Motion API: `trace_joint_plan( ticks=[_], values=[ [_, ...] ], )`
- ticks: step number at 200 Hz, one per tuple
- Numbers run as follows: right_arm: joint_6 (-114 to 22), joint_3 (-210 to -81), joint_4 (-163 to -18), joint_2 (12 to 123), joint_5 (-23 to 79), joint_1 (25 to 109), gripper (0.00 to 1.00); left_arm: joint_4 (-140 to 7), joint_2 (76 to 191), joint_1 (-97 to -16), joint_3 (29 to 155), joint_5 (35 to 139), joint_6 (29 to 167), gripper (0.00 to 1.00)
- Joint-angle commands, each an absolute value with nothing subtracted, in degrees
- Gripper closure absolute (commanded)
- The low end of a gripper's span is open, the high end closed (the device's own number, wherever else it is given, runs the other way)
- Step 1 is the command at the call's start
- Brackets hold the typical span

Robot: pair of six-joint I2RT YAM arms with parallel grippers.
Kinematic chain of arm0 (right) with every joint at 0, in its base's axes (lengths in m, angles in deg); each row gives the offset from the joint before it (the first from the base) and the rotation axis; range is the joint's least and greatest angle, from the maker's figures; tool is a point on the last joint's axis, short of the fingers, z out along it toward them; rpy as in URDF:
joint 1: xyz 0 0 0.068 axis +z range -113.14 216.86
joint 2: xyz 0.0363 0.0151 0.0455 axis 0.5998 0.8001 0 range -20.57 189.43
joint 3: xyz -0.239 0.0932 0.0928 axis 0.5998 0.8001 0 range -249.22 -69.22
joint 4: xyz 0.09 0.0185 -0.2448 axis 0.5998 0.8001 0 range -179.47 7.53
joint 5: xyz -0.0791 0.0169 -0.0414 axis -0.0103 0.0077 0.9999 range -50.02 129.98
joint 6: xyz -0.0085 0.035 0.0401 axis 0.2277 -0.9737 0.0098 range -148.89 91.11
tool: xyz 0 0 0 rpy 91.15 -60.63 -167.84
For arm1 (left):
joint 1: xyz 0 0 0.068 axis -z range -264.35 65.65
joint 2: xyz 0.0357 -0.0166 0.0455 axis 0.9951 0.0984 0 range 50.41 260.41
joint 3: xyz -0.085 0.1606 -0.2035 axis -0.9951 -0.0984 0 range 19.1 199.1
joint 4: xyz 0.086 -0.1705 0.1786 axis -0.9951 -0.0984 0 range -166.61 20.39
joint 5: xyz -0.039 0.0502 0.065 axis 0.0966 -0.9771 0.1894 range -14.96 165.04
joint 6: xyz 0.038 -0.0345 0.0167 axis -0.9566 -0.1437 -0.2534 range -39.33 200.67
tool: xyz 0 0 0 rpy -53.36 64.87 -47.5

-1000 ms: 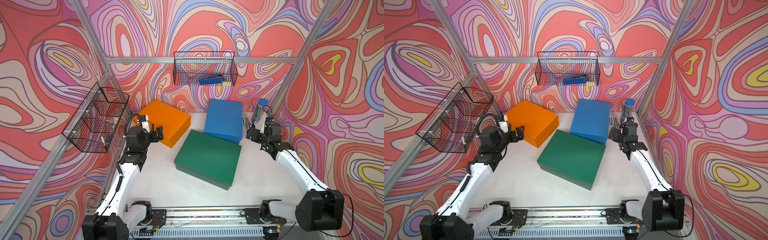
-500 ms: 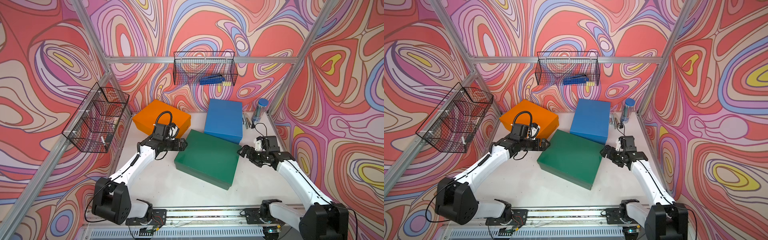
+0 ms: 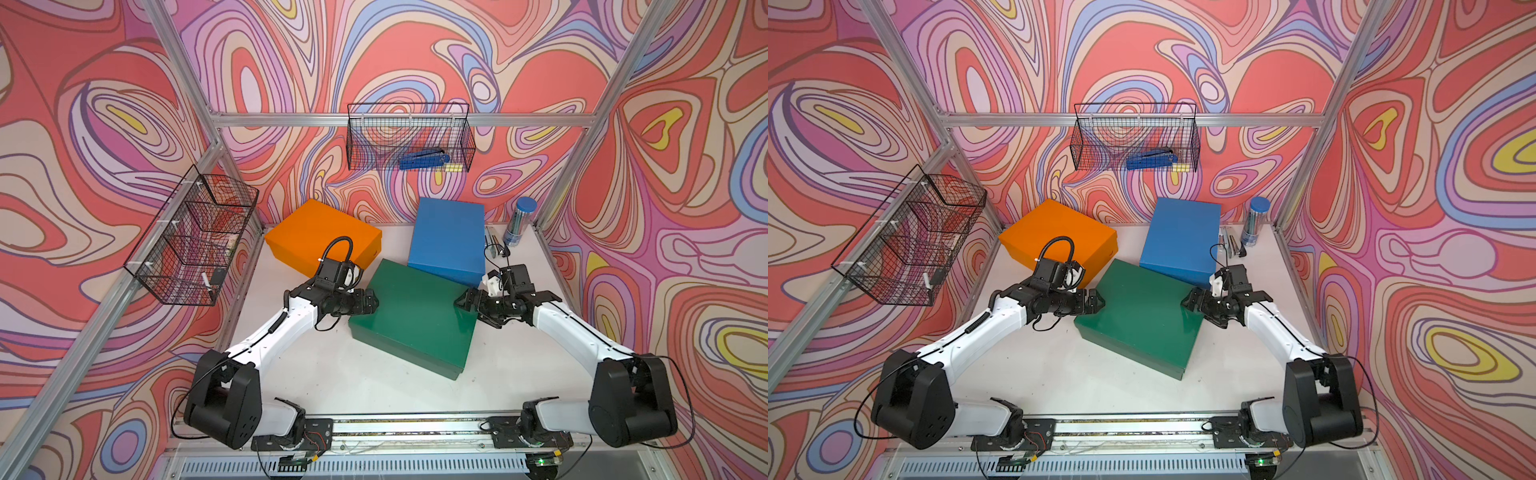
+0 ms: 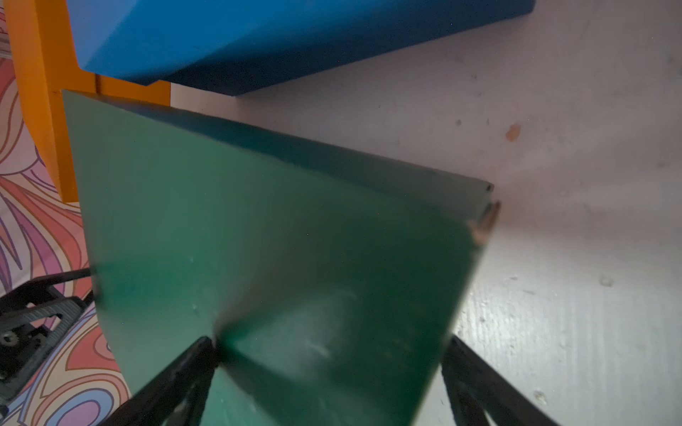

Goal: Stack the shoeboxes
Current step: Adjust the shoebox at the center of the board.

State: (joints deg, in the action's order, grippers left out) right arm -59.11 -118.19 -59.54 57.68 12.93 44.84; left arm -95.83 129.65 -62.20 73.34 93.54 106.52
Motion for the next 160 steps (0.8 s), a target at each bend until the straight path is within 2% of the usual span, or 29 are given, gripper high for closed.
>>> trace_joint_plan(
  ticks=[1,48,103,160],
  values=[
    [-57.56,-120.32,-60.29,59.23,12.95,45.34,0.03,-95.91,127.89,-60.1,71.02,94.63,109.62,0.09],
    [-57.5,-120.9,-62.17,62.07,11.6,46.36,0.05,-99.0,122.05,-55.69,66.48,92.5,111.35,0.13],
    [-56.62,-125.28,-63.8,67.76,11.05,48.27,0.06,-103.76,113.1,-55.41,61.82,90.02,115.22,0.14],
    [-55.17,-128.7,-63.21,70.99,11.82,49.01,0.06,-104.23,112.22,-55.44,60.86,89.64,116.05,0.15]
  ],
)
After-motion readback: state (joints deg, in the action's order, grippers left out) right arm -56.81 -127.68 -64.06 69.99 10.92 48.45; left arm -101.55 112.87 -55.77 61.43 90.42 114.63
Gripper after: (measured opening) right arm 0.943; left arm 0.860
